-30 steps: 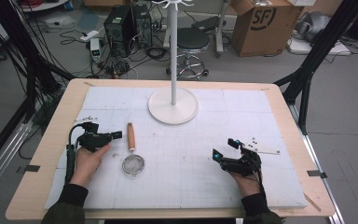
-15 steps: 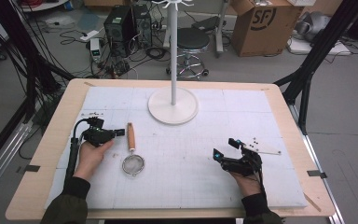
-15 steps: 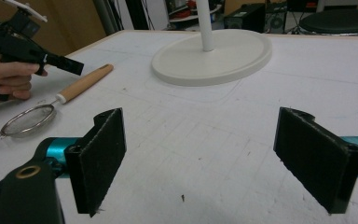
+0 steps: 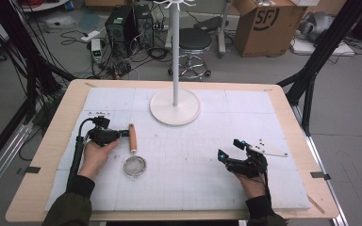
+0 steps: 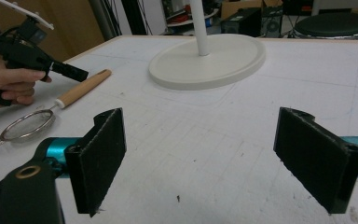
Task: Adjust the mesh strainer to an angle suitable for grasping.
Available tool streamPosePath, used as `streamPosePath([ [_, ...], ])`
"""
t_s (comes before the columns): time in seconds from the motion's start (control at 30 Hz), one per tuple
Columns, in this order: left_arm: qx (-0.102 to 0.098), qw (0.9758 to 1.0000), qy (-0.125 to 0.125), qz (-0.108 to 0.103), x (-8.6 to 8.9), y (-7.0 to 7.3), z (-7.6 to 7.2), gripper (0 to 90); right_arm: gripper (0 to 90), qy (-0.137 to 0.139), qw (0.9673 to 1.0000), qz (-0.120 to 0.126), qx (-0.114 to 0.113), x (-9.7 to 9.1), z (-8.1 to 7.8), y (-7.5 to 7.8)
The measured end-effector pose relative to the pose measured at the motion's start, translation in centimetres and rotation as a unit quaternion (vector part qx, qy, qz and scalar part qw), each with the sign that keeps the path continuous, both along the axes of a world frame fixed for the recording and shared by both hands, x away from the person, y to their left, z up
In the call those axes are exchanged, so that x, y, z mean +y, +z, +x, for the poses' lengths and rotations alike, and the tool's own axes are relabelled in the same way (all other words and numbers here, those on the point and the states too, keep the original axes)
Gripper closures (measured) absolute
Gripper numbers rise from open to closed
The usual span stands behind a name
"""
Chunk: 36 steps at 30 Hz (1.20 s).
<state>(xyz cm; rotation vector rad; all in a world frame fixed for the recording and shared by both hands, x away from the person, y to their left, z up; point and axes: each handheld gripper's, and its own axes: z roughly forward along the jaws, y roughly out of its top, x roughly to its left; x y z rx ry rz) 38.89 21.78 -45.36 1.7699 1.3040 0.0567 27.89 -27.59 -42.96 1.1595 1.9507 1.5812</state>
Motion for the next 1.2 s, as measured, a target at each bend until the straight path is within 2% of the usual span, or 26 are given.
streamPosePath([
  [0.33, 0.001, 0.9999, -0.010, -0.004, -0.8, -0.1, 0.2, 90.0, 15.9, -0.003, 1.0000, -0.001, -0.002, -0.2, -0.2, 0.1],
  [0.47, -0.002, 0.9998, -0.020, -0.003, -1.8, -0.1, 0.0, 90.0, 15.9, -0.003, 1.0000, -0.001, 0.002, -0.2, -0.3, 0.1],
  [0.63, -0.002, 0.9996, -0.024, -0.016, -2.3, -0.2, 0.1, 90.0, 15.8, -0.005, 1.0000, -0.001, 0.000, -0.3, -0.3, 0.0],
  [1.2, -0.004, 0.9989, -0.047, 0.000, -4.2, -0.2, -0.5, 90.0, 15.8, -0.009, 1.0000, -0.002, 0.003, -0.5, -0.6, 0.0],
])
